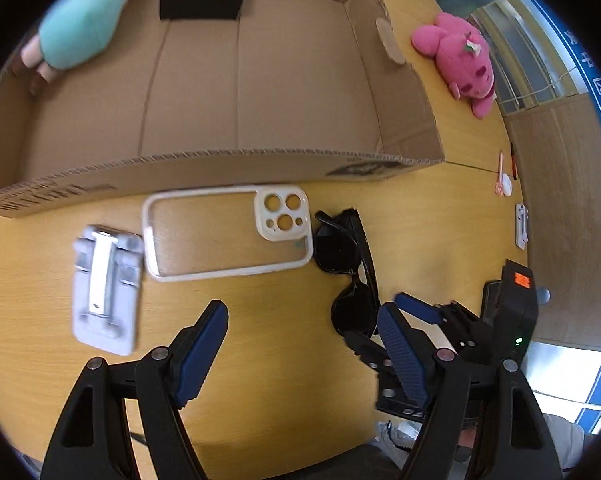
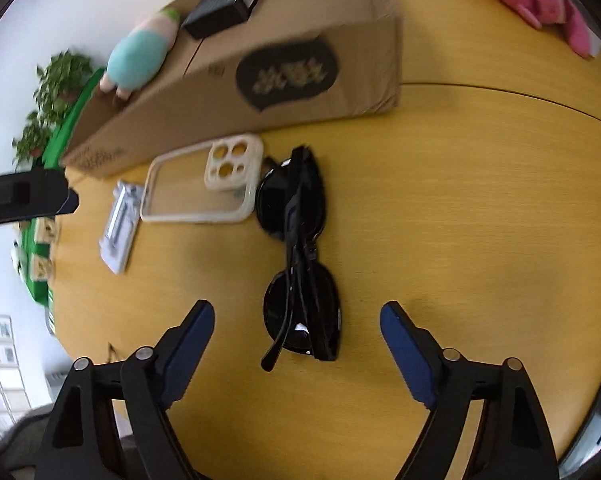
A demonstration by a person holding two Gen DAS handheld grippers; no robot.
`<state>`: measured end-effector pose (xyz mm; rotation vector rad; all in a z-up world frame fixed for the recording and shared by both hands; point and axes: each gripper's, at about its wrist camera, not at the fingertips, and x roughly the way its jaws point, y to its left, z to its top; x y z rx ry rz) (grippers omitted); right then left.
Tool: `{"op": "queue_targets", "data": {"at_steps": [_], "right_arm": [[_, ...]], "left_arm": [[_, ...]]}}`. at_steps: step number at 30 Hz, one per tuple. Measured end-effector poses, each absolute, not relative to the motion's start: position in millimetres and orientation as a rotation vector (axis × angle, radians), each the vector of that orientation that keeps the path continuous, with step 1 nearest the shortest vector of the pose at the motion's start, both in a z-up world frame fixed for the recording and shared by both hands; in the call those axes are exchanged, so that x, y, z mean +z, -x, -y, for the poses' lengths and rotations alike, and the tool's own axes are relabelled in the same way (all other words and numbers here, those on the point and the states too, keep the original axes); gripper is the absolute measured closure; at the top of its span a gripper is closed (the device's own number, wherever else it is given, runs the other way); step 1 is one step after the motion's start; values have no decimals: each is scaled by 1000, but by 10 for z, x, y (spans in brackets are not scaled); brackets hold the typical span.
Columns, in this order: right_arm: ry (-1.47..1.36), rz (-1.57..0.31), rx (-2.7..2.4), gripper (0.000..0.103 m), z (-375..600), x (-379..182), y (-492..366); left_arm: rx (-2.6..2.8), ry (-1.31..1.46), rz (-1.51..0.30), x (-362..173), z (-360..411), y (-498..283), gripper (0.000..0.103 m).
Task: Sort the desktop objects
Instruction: 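Lower the right gripper onto the black sunglasses and close on them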
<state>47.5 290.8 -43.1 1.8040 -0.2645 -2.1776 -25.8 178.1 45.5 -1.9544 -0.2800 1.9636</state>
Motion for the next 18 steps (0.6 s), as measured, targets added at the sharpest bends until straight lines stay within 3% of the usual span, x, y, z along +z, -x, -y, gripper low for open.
{"op": "queue_targets", "data": {"at_steps": [2, 9, 11, 13, 18], "right_arm": [[-1796, 220, -2184, 25, -2838, -535, -484], [-1731, -39, -2266, 31, -2607, -569, -645], [-1730, -67, -2302, 50, -2612, -555, -686], [-1738, -103, -2311, 58, -2604, -538, -711], [-1759, 6, -2288, 75, -2684, -498, -717]], "left_arm": [[1930, 1966, 293, 339, -1810, 265, 26], [1806, 1967, 423, -79, -1925, 318, 28], [1787, 1983, 474, -215, -1920, 335, 28], [1752, 1960, 513, -300, -1967, 333, 29], [1670, 1917, 552, -449, -2153, 338, 29]]}}
